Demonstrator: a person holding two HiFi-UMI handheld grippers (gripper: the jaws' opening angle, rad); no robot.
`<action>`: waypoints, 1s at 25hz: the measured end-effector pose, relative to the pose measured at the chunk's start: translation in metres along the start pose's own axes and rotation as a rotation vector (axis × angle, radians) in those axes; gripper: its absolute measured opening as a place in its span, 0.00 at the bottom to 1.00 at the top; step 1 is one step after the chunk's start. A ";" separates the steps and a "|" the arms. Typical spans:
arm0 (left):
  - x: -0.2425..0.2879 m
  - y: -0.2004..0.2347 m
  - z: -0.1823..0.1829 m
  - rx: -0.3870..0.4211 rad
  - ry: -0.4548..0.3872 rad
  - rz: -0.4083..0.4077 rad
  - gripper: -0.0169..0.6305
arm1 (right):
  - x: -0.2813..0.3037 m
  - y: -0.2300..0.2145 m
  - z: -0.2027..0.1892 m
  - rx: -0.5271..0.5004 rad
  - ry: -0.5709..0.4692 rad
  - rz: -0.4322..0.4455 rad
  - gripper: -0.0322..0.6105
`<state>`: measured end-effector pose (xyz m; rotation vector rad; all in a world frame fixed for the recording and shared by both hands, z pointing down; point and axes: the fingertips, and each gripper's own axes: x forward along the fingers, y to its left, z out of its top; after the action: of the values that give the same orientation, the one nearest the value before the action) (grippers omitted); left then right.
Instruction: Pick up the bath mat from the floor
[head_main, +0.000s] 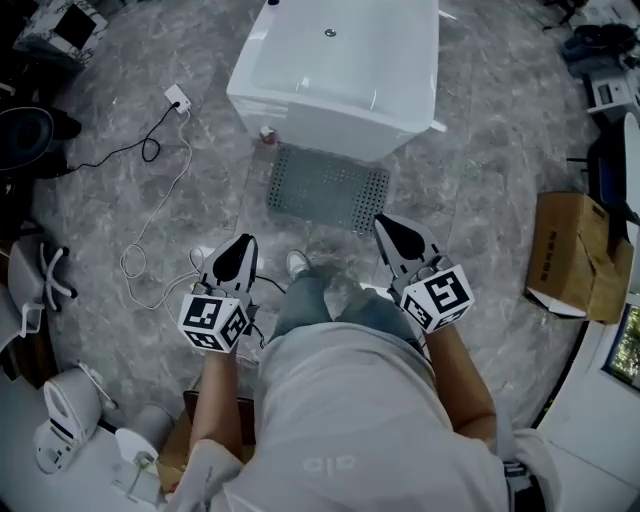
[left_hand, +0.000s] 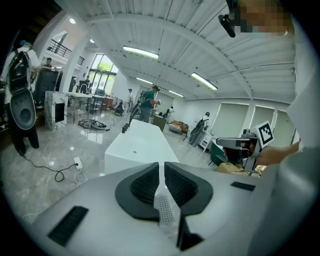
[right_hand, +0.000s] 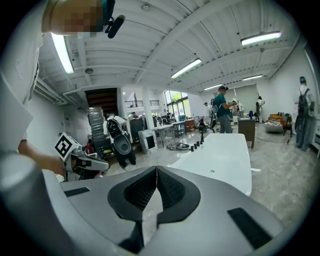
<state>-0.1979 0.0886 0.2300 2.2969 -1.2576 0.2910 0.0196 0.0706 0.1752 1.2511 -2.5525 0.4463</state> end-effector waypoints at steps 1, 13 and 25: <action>0.005 0.008 -0.003 -0.008 0.018 -0.007 0.08 | 0.004 -0.002 -0.002 0.005 0.006 -0.014 0.09; 0.085 0.062 -0.079 -0.130 0.233 -0.001 0.30 | 0.033 -0.044 -0.063 0.092 0.094 -0.096 0.09; 0.180 0.070 -0.161 -0.153 0.394 0.015 0.39 | 0.046 -0.093 -0.137 0.144 0.204 -0.101 0.09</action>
<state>-0.1489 0.0112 0.4641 1.9788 -1.0552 0.5986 0.0797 0.0361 0.3323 1.3027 -2.3111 0.7070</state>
